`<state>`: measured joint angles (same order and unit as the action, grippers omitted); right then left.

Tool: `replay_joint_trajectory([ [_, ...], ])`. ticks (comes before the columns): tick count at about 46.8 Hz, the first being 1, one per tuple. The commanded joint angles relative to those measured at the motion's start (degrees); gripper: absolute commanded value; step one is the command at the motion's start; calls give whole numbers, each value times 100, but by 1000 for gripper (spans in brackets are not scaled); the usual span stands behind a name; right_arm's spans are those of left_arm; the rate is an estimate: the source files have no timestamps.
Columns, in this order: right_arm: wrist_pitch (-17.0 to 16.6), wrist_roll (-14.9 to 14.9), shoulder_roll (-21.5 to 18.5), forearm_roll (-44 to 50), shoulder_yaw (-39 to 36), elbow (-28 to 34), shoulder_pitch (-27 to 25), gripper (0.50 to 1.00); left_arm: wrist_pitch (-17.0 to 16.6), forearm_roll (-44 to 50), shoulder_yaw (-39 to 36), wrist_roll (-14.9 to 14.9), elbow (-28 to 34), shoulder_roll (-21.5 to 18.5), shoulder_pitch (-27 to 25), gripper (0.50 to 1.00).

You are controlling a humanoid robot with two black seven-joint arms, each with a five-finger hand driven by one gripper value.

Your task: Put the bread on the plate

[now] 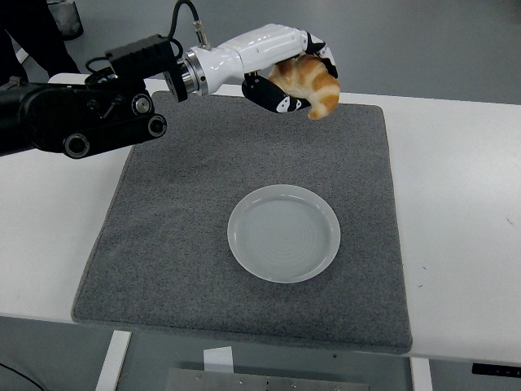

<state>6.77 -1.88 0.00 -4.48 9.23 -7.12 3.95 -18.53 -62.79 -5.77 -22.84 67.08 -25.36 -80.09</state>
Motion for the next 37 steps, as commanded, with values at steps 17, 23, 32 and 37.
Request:
replay_joint_trajectory([
  [17, 0, 3, 0, -9, 0, 0, -9, 952, -696, -1024, -30, -89, 235, 197, 925, 500],
  [23, 0, 3, 0, -9, 0, 0, -9, 952, -793, -1042, -30, -97, 226, 329, 1180, 500],
  [32, 0, -5, 0, 0, 0, 0, -9, 952, -819, -1059, -12, -97, 200, 540, 1549, 500],
  [37, 0, 3, 0, -9, 0, 0, -9, 952, -828, -1077, -21, -97, 165, 576, 1778, 500],
])
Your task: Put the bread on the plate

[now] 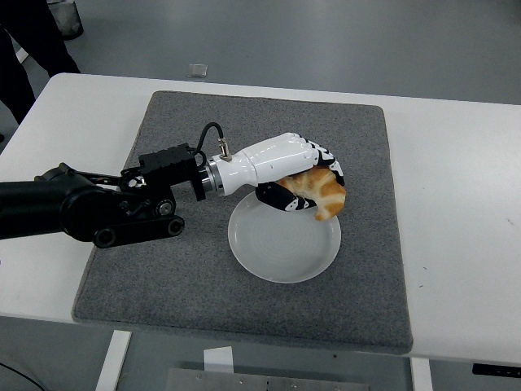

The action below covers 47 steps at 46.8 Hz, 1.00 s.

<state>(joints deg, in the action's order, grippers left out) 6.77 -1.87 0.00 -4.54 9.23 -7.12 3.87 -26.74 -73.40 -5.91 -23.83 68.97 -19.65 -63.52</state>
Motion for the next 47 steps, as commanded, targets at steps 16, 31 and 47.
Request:
replay_joint_trajectory([
  [16, 0, 2, 0, -3, 0, 0, 0, 952, -279, -8, -33, -218, -146, 14, 577, 500],
  [31, 0, 2, 0, -3, 0, 0, 0, 952, -429, -8, -33, -429, -533, 128, 788, 500],
  [47, 0, -7, 0, -3, 0, 0, 0, 952, -446, 1, 2, -429, -533, 137, 929, 500],
])
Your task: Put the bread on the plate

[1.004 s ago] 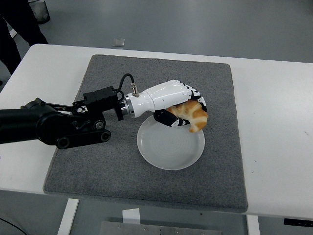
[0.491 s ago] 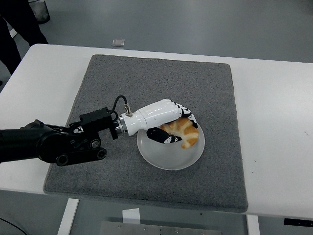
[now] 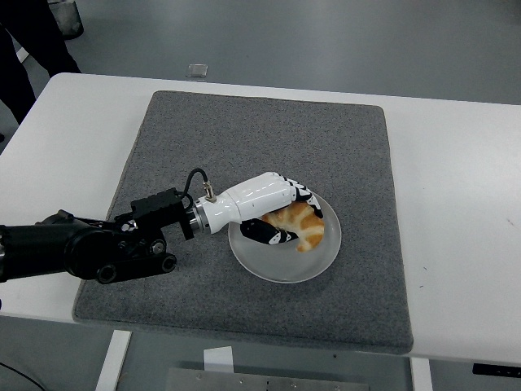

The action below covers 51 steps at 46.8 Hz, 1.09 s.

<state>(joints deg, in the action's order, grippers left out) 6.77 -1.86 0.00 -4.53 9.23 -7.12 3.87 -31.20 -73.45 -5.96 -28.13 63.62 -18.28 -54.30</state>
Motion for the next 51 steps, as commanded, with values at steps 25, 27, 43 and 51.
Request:
replay_joint_trajectory([
  [25, 0, 2, 0, 5, 0, 0, 0, 952, -351, 24, 16, 0, 1, -61, 244, 500],
  [27, 0, -7, 0, -4, 0, 0, 0, 952, -360, 24, 16, 0, 1, -61, 244, 529],
  [43, 0, 2, 0, -4, 0, 0, 0, 952, -378, 24, 25, 0, 10, -70, 349, 606],
  [51, 0, 2, 0, 5, 0, 0, 0, 952, -380, 68, 42, 0, 10, -79, 376, 696],
])
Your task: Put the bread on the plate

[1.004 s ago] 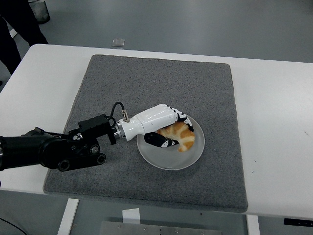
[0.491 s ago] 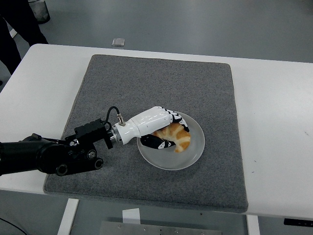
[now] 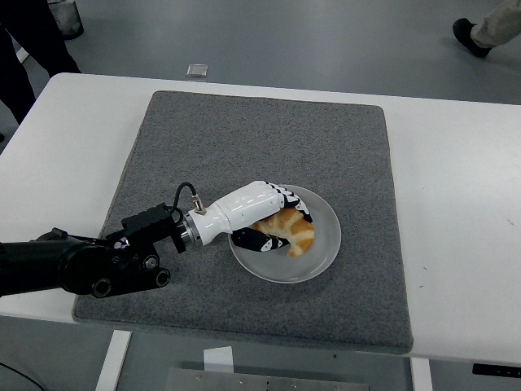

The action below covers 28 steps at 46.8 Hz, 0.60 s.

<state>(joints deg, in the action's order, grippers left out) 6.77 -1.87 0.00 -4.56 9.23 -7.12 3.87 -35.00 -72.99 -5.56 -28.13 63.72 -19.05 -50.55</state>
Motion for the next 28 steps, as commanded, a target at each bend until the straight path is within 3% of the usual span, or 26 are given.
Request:
replay_joint_trajectory([
  [1, 0, 3, 0, 8, 0, 0, 0, 952, 0, 21, 3, 0, 0, -2, 1, 698],
  [22, 0, -6, 0, 8, 0, 0, 0, 952, 0, 56, 3, 0, 0, -55, 27, 728],
  [28, -9, 3, 0, 8, 9, -9, 0, 952, 0, 56, 3, 0, 0, -55, 45, 767],
])
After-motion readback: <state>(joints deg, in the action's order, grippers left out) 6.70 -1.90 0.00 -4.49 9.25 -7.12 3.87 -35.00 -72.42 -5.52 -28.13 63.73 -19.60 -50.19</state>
